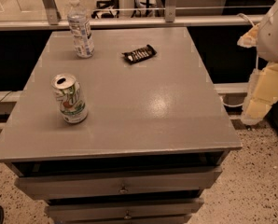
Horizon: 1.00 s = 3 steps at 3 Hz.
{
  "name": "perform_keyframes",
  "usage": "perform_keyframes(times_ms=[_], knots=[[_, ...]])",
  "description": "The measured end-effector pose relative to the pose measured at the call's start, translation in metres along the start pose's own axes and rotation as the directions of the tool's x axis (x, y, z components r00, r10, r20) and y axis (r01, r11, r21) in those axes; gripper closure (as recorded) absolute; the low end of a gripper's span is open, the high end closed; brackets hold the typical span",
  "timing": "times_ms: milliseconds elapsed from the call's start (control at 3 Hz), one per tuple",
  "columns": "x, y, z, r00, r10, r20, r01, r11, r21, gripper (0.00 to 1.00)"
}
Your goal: Move rxbar chocolate near 7up can
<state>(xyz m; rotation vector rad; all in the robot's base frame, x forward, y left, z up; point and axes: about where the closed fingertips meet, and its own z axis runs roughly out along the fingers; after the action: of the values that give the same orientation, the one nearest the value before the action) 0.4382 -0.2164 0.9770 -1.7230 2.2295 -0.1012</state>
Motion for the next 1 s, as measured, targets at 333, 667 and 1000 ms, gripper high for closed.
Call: perform_keyframes(times_ms=[333,667,1000], knots=[[0.0,0.0,0.0,1.0,0.0,0.0,0.0,1.0,0.0,0.0],[0.0,0.0,0.0,1.0,0.0,0.0,0.0,1.0,0.0,0.0],[-0.001,-0.008,0.011,1.0,-0.008,0.018,0.008,0.9999,0.013,0.0]])
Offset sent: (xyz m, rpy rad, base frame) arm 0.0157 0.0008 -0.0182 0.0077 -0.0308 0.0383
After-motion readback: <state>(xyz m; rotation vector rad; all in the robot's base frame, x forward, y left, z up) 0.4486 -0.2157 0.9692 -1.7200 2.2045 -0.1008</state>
